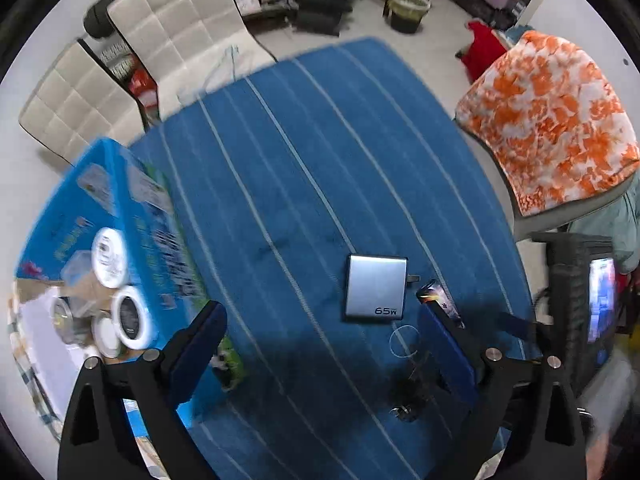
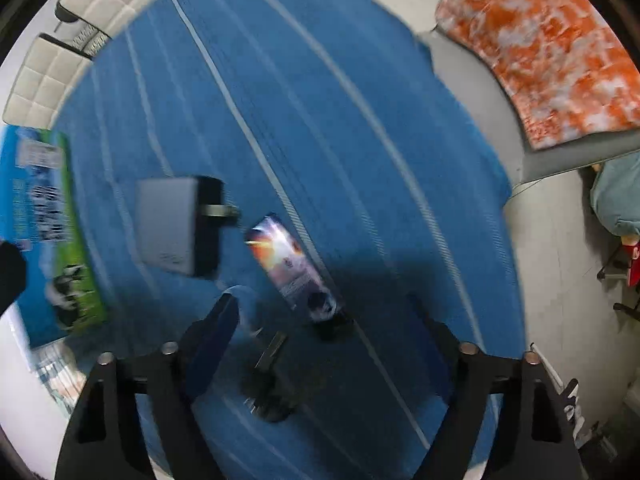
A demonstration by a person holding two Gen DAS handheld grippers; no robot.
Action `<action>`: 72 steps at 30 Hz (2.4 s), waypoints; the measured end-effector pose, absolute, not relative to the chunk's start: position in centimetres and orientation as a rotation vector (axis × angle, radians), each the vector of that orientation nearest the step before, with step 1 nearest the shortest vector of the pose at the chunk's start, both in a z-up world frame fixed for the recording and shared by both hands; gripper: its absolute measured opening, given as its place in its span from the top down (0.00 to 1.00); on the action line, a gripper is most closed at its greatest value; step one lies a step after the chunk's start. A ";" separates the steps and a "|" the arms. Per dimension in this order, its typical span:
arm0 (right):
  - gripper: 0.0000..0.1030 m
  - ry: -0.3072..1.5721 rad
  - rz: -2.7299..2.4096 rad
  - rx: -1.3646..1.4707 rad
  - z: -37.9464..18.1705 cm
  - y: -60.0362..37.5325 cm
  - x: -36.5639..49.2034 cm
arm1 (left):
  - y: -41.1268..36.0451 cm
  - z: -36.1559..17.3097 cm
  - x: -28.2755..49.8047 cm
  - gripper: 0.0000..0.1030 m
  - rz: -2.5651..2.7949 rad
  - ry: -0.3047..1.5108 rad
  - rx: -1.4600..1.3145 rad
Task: Organize rigid objects
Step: 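Move both tools back over the grey charger and dark bottle, then grasp the grey charger with the left tool while the right tool grasps the dark bottle, then lift the charger and bottle and carry both over the box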
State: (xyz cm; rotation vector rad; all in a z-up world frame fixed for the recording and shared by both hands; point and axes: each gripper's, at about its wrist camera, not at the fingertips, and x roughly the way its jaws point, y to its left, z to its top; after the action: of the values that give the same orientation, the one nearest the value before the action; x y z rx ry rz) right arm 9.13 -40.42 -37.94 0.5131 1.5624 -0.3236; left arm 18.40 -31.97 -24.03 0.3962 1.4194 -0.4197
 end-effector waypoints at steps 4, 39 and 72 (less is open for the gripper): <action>0.56 1.529 -0.348 0.425 -38.6 -39.4 9.4 | -32.0 -25.9 18.6 0.07 -0.380 1.463 0.393; 0.75 1.520 -0.519 0.394 -35.0 -41.0 5.2 | -33.7 -29.9 17.1 0.50 -0.470 1.494 0.423; 0.75 1.099 -0.057 0.140 -12.3 -18.6 10.1 | -10.9 -7.8 16.3 0.51 -0.139 1.050 0.144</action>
State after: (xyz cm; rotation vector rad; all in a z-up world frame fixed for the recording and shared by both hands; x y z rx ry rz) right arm 10.07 -18.60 -12.31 0.1400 1.0989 -0.0565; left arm 16.34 -10.86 -7.82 0.1437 1.0498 -0.1392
